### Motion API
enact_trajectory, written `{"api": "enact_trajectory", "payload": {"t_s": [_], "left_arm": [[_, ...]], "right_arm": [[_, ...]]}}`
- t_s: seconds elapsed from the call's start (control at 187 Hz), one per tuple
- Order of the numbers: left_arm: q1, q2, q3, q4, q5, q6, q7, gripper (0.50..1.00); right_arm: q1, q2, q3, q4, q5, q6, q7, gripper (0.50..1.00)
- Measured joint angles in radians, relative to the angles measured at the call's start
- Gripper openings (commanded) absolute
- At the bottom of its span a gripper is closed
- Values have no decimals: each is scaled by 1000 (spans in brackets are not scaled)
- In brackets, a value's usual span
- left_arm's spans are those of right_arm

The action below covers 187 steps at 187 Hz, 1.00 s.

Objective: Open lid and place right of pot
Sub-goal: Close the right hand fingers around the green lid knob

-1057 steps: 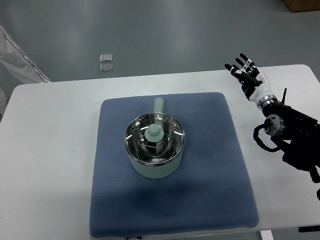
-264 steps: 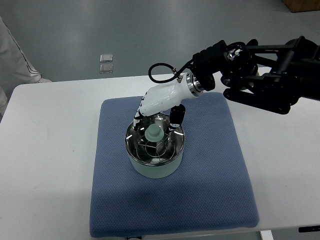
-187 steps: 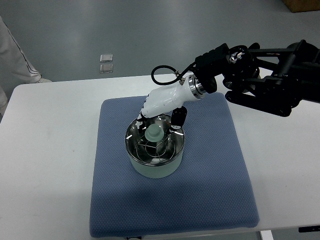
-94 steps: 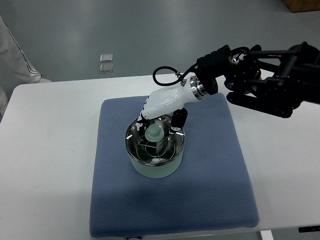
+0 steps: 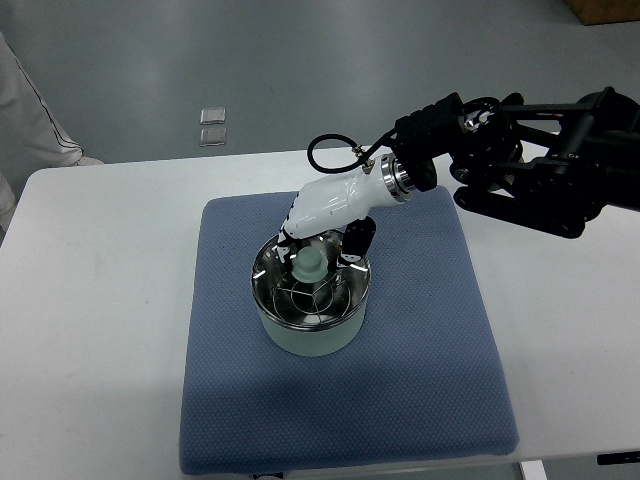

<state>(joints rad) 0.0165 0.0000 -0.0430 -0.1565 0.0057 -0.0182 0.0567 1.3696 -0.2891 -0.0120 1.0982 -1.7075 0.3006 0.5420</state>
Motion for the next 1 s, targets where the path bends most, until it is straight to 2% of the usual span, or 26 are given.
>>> {"api": "enact_trajectory", "payload": {"t_s": [0.102,0.107,0.192,0.246,0.251,0.315,0.502,0.657,0.999], "left_arm": [[0,0,0,0,0,0,0,1000],[0,0,0,0,0,0,0,1000],[-1,0,0,0,0,0,0,1000],[-1,0,0,0,0,0,0,1000],[-1,0,0,0,0,0,0,1000],[-1,0,0,0,0,0,0,1000],[0,0,0,0,0,0,0,1000],[0,0,0,0,0,0,0,1000],[-1,0,0,0,0,0,0,1000]], "right_arm": [[0,3,0,0,0,0,3,639],[0,3,0,0,0,0,3,625],[-1,6,0,0,2,0,4,597],[-1,6,1,0,4,0,4,596],[-1,6,1,0,4,0,4,578],[-1,7,1,0,5,0,4,547],[-1,7,6,0,6,0,4,515],[1,3,10,0,9,0,6,500],[1,2,14,0,13,-1,10,500]]}}
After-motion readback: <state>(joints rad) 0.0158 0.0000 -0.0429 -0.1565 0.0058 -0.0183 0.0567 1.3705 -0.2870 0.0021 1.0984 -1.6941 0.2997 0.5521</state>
